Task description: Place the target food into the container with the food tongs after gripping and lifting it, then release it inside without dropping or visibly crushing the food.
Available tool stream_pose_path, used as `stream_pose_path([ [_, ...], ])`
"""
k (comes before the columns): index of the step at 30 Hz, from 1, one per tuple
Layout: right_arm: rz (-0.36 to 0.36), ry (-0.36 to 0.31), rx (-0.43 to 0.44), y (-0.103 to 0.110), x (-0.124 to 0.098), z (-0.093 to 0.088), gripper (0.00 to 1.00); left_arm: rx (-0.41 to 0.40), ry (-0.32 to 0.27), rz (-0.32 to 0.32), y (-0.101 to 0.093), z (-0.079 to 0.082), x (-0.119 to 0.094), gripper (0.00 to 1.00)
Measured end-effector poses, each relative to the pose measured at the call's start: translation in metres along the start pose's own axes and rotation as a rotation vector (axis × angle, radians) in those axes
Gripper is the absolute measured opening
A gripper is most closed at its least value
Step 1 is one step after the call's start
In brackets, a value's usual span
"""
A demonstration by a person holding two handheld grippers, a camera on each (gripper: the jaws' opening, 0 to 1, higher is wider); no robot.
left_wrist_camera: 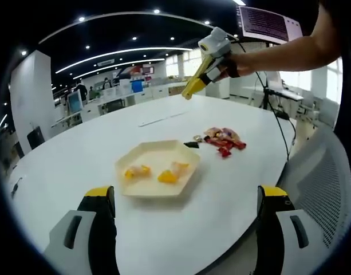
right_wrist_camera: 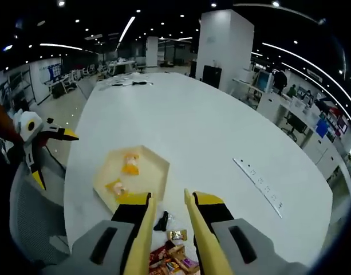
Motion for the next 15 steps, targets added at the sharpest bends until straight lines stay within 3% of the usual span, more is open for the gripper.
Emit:
stream_pose_path([
  [6, 0.009, -0.032, -0.011, 0.001, 0.002, -0.004, 0.27, 0.001, 0.004, 0.001, 0.000, 0.000, 0.000, 0.99],
  [15, 0.010, -0.025, 0.002, 0.003, 0.008, -0.022, 0.27, -0.002, 0.015, -0.002, 0.000, -0.003, 0.000, 0.99],
])
Point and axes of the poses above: the point that each gripper's makers call its tool centre point, and the gripper's own axes: x roughly forward along the fingers, y roughly to its left, z roughly out of its top, the point moved 1 cm from there along -x, roughly backward along the fingers, and after that the axes turned 13 degrees about -y, right-handed, at the moved point
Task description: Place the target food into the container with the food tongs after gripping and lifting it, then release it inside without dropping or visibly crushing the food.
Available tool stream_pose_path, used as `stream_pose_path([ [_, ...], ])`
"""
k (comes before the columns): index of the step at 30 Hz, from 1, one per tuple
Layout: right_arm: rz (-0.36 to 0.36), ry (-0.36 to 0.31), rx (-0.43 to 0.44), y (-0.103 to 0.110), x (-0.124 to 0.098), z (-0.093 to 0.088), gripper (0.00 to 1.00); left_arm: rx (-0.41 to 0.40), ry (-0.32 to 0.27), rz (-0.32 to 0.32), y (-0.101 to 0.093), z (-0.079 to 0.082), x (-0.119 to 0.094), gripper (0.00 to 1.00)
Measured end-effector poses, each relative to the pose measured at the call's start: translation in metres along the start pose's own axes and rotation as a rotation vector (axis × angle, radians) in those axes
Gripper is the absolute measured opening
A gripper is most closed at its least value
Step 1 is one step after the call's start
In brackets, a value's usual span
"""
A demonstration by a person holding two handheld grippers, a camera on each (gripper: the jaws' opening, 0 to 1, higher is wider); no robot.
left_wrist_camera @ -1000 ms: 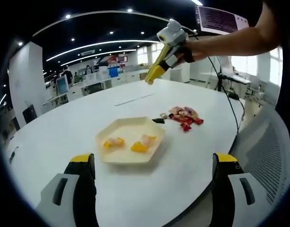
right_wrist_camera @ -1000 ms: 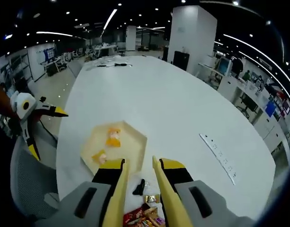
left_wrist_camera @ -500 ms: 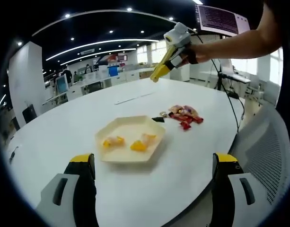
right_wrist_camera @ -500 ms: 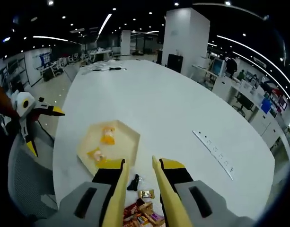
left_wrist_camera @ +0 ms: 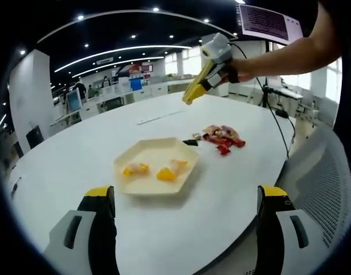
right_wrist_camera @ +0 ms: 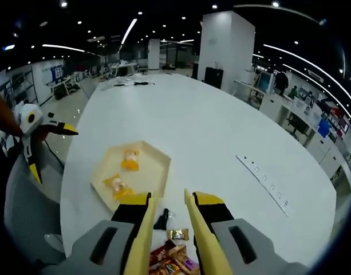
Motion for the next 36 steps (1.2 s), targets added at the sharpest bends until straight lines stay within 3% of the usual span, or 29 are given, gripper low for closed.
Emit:
stream_pose_path([
  [17, 0.027, 0.002, 0.005, 0.007, 0.018, -0.035, 0.27, 0.037, 0.021, -0.002, -0.002, -0.004, 0.002, 0.99],
  [21, 0.029, 0.003, 0.009, 0.008, 0.023, -0.042, 0.28, 0.012, 0.037, 0.002, -0.002, -0.005, 0.001, 0.99],
  [36, 0.038, 0.062, 0.032, 0.017, 0.036, -0.085, 0.27, 0.022, 0.041, 0.012, 0.001, -0.008, 0.002, 0.99],
])
Point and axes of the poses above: the point that each gripper's makers call its tool centre point, and the gripper's own axes: x roughly forward along the fingers, y roughly to its left, z roughly out of its top, the point moved 1 cm from there along -x, roughly backward along the fingers, and after that the axes turned 13 degrees about -y, right-handed, at the moved point
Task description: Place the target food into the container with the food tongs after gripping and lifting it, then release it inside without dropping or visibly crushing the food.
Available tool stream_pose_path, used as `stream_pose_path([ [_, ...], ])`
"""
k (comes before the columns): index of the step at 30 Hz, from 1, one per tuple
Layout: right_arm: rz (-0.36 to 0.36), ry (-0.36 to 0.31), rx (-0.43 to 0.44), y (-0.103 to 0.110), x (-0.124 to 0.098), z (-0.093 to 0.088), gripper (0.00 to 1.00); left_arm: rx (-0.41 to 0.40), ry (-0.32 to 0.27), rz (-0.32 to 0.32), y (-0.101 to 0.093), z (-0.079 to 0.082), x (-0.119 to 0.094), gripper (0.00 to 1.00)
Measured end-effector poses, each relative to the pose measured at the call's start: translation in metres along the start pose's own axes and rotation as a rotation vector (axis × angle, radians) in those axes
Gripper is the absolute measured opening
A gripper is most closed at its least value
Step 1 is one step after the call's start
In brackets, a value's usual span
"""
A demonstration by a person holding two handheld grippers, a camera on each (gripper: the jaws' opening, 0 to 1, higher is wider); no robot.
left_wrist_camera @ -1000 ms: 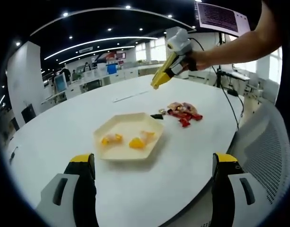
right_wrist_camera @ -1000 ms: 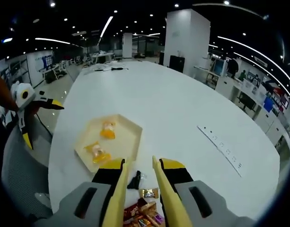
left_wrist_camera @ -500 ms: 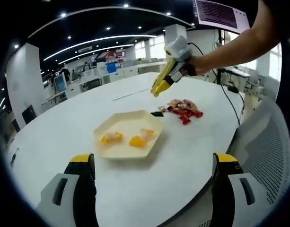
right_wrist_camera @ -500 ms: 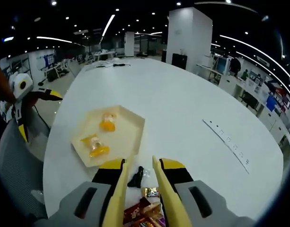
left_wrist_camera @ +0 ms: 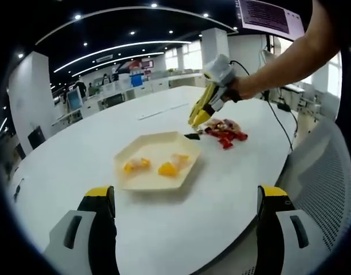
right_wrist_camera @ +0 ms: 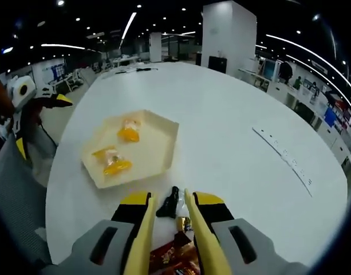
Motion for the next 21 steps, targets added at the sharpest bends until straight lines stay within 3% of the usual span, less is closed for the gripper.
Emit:
stream_pose_path([
  [8, -0.007, 0.023, 0.001, -0.001, 0.010, -0.011, 0.27, -0.002, 0.006, -0.002, -0.001, -0.001, 0.000, 0.99],
  [13, -0.025, 0.071, -0.019, 0.001, 0.014, -0.024, 0.26, -0.004, 0.017, -0.003, -0.001, -0.003, 0.000, 0.99],
  [21, -0.066, 0.094, -0.024, -0.002, 0.016, -0.025, 0.23, -0.006, 0.016, -0.007, -0.002, -0.004, 0.000, 0.99],
])
Point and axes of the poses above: the point that each gripper's makers call its tool centre point, and the gripper's own axes: x roughly forward along the fingers, y roughly to its left, z roughly out of its top, the point moved 1 cm from there along -x, roughly backward along the fingers, and after that the axes turned 13 degrees about -y, right-handed, at the moved point
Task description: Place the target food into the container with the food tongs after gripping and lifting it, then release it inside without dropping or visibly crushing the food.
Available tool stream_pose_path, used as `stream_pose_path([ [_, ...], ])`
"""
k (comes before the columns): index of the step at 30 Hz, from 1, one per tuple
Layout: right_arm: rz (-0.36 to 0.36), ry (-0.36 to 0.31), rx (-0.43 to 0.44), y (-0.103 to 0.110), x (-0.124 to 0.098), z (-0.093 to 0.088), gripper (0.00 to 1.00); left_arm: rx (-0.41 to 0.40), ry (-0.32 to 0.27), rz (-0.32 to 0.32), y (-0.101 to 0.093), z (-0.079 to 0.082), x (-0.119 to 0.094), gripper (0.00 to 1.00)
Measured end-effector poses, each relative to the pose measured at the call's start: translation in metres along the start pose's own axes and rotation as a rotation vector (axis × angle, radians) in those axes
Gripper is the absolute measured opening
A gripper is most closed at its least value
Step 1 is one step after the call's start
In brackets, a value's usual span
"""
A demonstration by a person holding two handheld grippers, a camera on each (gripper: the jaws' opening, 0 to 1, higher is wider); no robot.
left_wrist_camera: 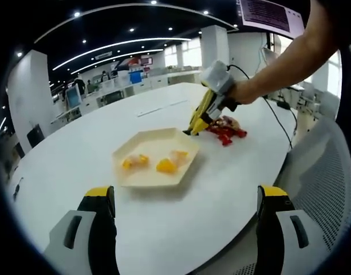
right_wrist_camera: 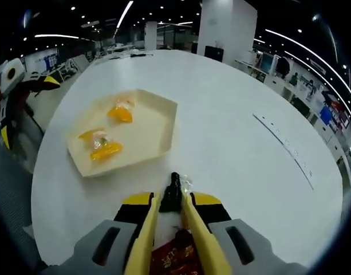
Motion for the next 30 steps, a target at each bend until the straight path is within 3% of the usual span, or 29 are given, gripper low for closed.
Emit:
stream_pose_path([
  [7, -0.029, 0.013, 0.050, -0.002, -0.001, 0.000, 0.18, 0.006, 0.001, -0.013, -0.002, -0.001, 0.000, 0.99],
  [21, -0.022, 0.035, 0.085, 0.002, -0.009, -0.003, 0.19, 0.018, -0.021, -0.012, -0.002, 0.003, 0.000, 0.99],
  [30, -0.029, 0.015, 0.078, -0.005, -0.020, 0.009, 0.19, 0.025, -0.023, -0.010, -0.001, 0.004, -0.001, 0.99],
])
Point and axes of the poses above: the point that each gripper's makers call its tool centre point, and the gripper's own axes: x roughly forward along the fingers, y roughly to its left, z roughly out of its top, the point moved 1 cm from there along -x, roughly backward along the fingers, and after that the axes turned 13 degrees about -y, right-handed, at the moved point
